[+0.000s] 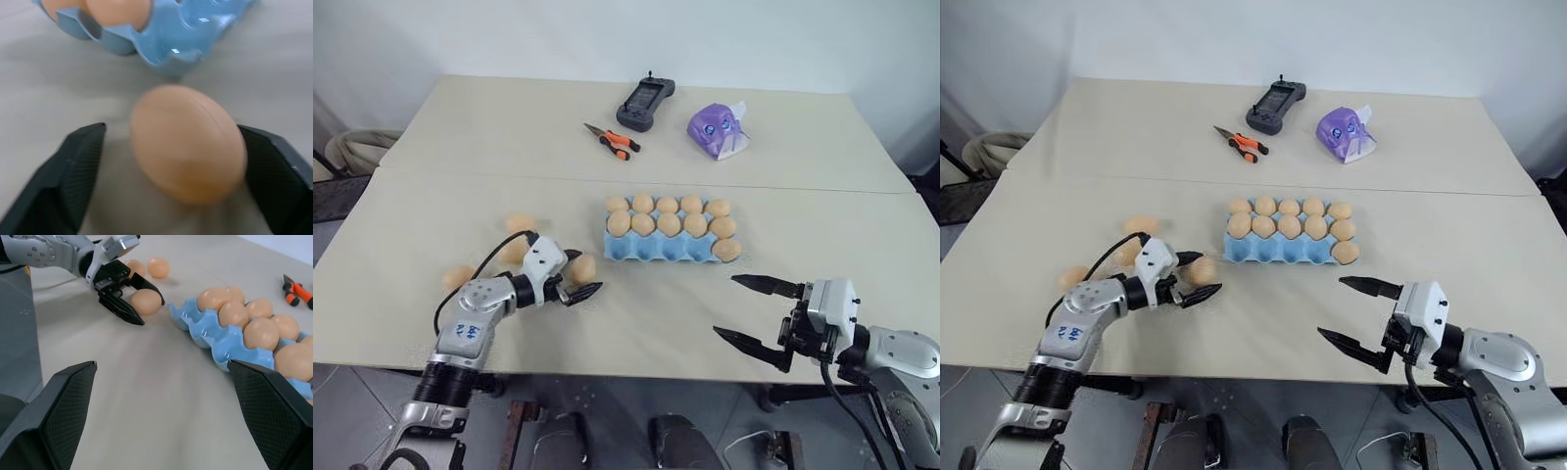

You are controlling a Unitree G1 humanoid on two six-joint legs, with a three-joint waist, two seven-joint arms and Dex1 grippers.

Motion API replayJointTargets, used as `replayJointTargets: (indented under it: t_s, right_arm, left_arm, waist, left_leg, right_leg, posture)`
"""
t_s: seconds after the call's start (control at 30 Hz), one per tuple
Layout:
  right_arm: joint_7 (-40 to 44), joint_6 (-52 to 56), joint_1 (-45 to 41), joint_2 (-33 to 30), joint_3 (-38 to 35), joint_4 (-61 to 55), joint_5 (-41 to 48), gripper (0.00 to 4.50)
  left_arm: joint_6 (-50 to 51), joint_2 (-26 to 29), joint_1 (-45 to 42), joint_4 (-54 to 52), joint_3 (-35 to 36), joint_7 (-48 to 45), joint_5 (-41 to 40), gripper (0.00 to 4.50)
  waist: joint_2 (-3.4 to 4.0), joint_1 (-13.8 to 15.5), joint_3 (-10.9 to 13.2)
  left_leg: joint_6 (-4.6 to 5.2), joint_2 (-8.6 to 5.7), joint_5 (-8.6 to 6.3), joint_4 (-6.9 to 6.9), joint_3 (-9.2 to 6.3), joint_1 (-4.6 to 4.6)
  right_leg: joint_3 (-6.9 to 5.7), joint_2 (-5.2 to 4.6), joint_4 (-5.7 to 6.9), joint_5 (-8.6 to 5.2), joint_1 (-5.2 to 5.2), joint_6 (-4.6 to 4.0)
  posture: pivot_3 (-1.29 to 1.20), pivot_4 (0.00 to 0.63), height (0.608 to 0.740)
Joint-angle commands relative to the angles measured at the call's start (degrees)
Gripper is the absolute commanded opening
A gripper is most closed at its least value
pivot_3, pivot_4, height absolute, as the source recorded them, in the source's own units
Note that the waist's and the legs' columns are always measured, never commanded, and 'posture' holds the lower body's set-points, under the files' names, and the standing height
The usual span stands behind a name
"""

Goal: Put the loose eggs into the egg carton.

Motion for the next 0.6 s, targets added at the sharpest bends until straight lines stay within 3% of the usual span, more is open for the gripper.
replayJointTargets:
  t_s: [0.03, 0.13, 0.2, 0.4, 0.6]
  right_arm:
    - [-1.5, -0.5, 1.1, 0.8, -1.3, -2.4, 0.1, 4.5]
    - [-2.3, -0.5, 2.0, 1.1, -1.5, -2.7, -0.1, 4.5]
    - [-2.7, -0.6, 2.9, 1.1, -2.0, -2.6, -0.1, 4.5]
    - [-3.7, -1.4, 5.3, 1.4, -2.9, -2.2, -0.7, 4.5]
    - [-6.5, -1.3, 5.2, 2.7, -2.8, -2.2, -1.8, 4.5]
  left_arm:
    - [-1.7, -1.1, -1.0, 1.1, -0.5, 0.3, 0.7, 3.27]
    - [-2.6, -1.0, -0.7, 0.0, 0.4, -0.1, 0.3, 2.22]
    - [-3.3, 0.2, -0.4, -1.3, 2.1, -0.6, -0.5, 1.94]
    - [-0.4, 1.6, -3.3, -5.1, 1.5, -6.6, -4.5, 1.94]
    - [-0.5, -6.5, -11.3, -0.6, -4.2, -8.3, -3.3, 1.94]
  waist:
    - [0.0, 0.0, 0.0]
    - [0.0, 0.0, 0.0]
    - [0.0, 0.0, 0.0]
    - [0.0, 0.1, 0.0]
    - [0.0, 1.5, 0.0]
  left_leg:
    - [0.0, 0.0, 0.0, 0.0, 0.0, 0.0]
    - [0.0, -0.01, 0.0, 0.02, 0.0, 0.0]
    - [0.01, 0.0, 0.01, 0.01, 0.01, 0.0]
    - [-0.02, 0.02, 0.01, -0.02, 0.01, 0.01]
    - [0.04, -0.06, 0.03, 0.13, 0.01, -0.01]
  right_leg:
    - [0.0, 0.0, 0.0, 0.0, 0.0, 0.0]
    - [0.0, -0.01, 0.03, 0.01, 0.01, 0.01]
    - [0.0, -0.01, 0.04, 0.01, 0.01, 0.01]
    - [-0.02, 0.2, 0.05, 0.01, -0.01, 0.01]
    - [0.02, 0.36, 0.04, 0.05, 0.05, 0.09]
  posture:
    - [0.0, 0.15, 0.74]
    - [0.0, 0.15, 0.74]
    - [0.0, 0.15, 0.74]
    - [0.0, 0.15, 0.74]
    - [0.0, 0.15, 0.74]
